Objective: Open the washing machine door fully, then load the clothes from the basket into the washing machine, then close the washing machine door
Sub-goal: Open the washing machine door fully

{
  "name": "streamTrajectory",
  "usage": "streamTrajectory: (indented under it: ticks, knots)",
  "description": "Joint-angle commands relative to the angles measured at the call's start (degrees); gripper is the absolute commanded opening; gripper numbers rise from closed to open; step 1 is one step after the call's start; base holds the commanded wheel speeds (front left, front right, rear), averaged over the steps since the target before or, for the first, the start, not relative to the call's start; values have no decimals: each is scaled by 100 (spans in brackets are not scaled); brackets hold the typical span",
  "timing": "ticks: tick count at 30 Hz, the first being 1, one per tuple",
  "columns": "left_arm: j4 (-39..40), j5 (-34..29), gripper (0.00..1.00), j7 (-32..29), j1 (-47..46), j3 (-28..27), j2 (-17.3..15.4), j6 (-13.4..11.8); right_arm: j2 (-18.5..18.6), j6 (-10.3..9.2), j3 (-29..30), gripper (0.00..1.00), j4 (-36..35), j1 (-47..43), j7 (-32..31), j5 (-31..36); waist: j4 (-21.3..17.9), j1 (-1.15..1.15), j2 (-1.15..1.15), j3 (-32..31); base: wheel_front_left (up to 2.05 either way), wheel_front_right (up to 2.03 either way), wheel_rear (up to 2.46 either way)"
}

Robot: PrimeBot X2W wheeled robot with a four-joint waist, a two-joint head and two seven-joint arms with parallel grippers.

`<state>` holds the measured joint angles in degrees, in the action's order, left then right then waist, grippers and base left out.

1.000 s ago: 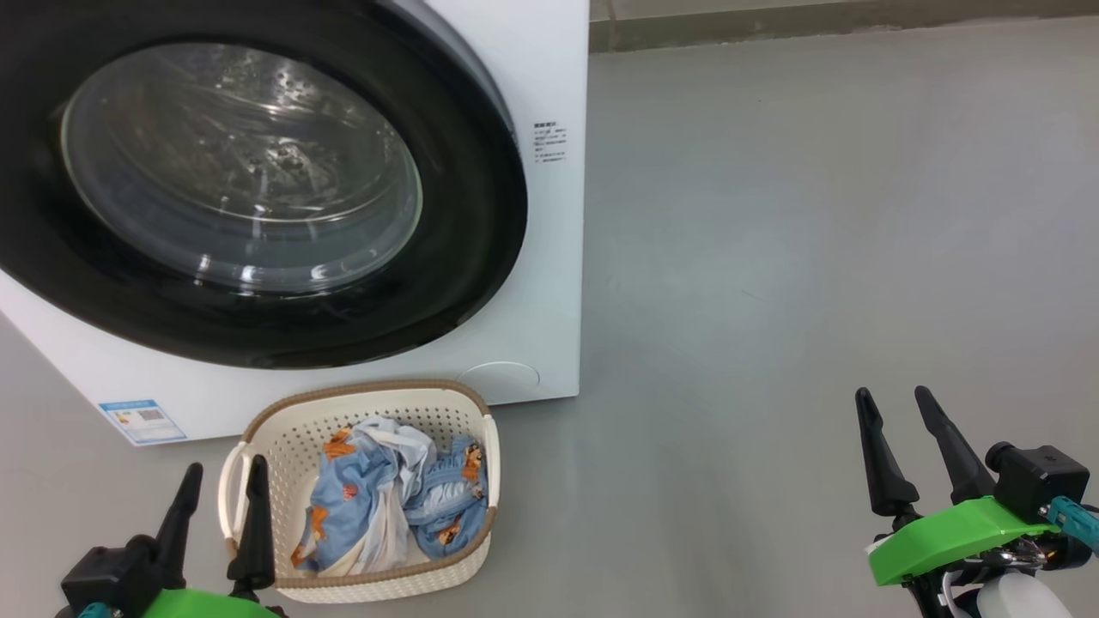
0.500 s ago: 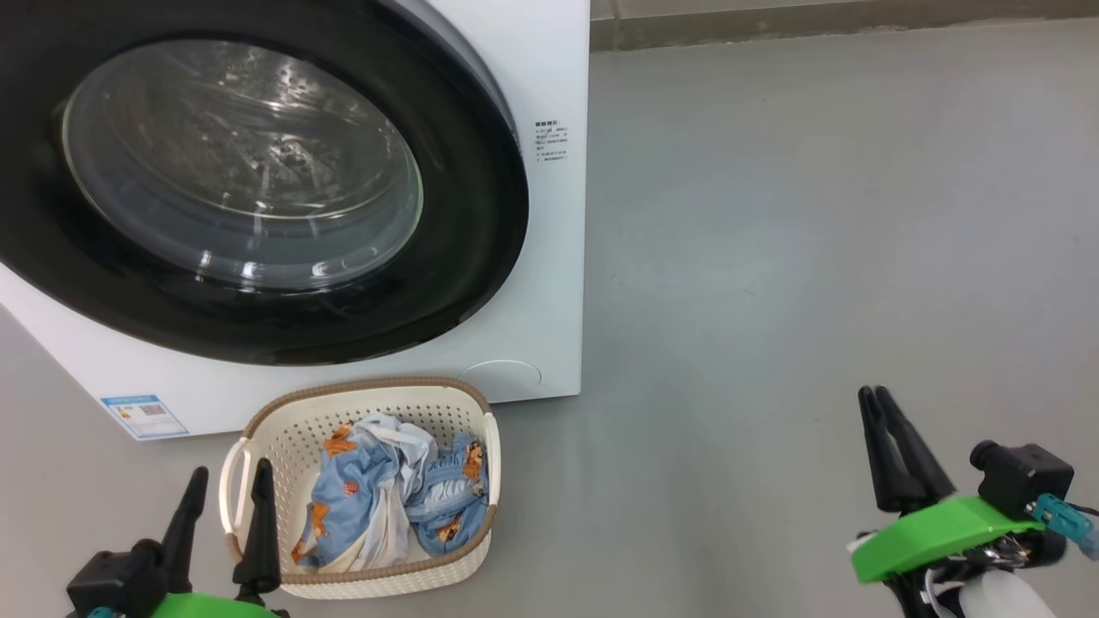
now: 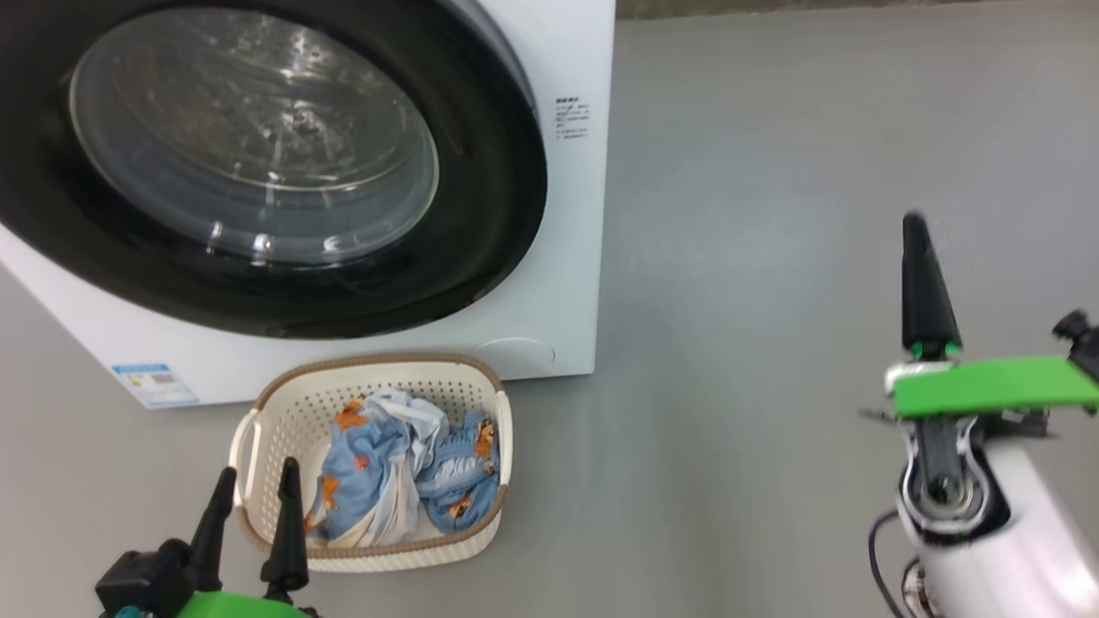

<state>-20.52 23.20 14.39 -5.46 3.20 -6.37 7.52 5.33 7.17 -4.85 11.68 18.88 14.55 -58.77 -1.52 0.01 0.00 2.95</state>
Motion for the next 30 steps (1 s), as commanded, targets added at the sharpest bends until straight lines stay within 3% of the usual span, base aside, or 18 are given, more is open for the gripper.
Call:
streamTrajectory:
  ticks: [1, 6, 11, 22, 30]
  knots:
    - [162, 33, 100, 61, -263, -149, -75, -3, 68, 32, -179, 0, -136, 402, 45, -695, 115, 0, 0, 128, 0, 0, 0]
    - [199, 60, 100, 61, -444, -65, -53, -3, 372, 32, -171, 0, -84, 968, -342, -2595, 283, 0, 0, 390, 0, 0, 0]
    - [254, 71, 100, 61, -625, -7, -22, -3, 607, 32, 118, 0, -25, 1437, -1018, -3419, 424, 0, 0, 683, 0, 0, 0]
    - [341, 107, 100, 61, -1054, 181, 36, -3, 1060, 32, -72, 0, 540, 2463, -3099, -3592, 776, 0, 0, 1362, 0, 0, 0]
    - [451, 118, 100, 61, -1320, 354, 89, -3, 1258, 32, -47, 0, 892, 3141, -4262, -3733, 1047, 0, 0, 1835, 0, 0, 0]
